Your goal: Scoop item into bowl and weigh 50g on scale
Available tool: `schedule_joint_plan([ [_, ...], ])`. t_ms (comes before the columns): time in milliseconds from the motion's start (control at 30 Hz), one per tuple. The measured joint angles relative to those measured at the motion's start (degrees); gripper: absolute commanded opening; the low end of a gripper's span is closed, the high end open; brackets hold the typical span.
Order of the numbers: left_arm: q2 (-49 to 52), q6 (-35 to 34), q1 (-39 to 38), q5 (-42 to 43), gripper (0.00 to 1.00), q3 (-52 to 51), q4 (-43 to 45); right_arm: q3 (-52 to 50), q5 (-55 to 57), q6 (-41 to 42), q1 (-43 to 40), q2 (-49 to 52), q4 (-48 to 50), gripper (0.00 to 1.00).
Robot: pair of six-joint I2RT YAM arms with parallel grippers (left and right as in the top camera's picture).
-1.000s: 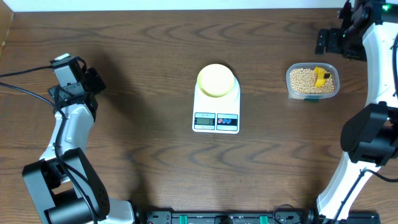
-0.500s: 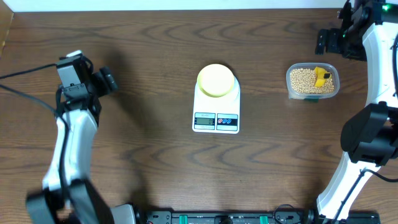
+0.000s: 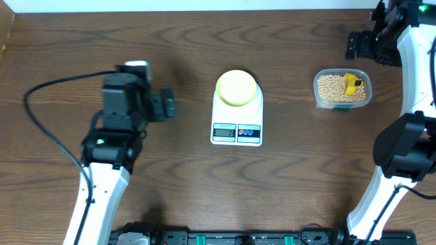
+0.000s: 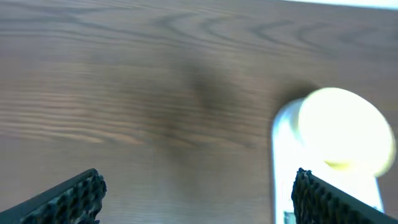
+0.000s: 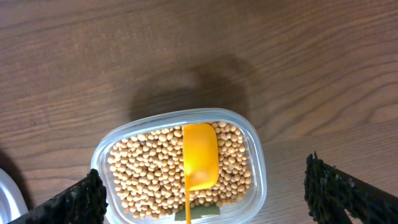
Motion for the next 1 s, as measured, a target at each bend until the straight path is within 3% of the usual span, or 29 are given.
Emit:
schedule_joint_plan([
  [167, 1.2, -1.0, -6.0, 0.7, 0.98, 0.0, -0.9, 0.0, 0.0, 0.0, 0.0, 0.0, 0.0, 0.99],
  [567, 7.0, -3.0, -11.7, 0.8, 0.98, 3.9, -6.7, 0.0, 0.0, 0.0, 0.0, 0.0, 0.0, 0.99],
  [1000, 14.6, -1.4, -23.7, 3.8, 0.98, 4.0, -13.5, 0.0, 0.0, 0.0, 0.0, 0.0, 0.0, 0.99],
])
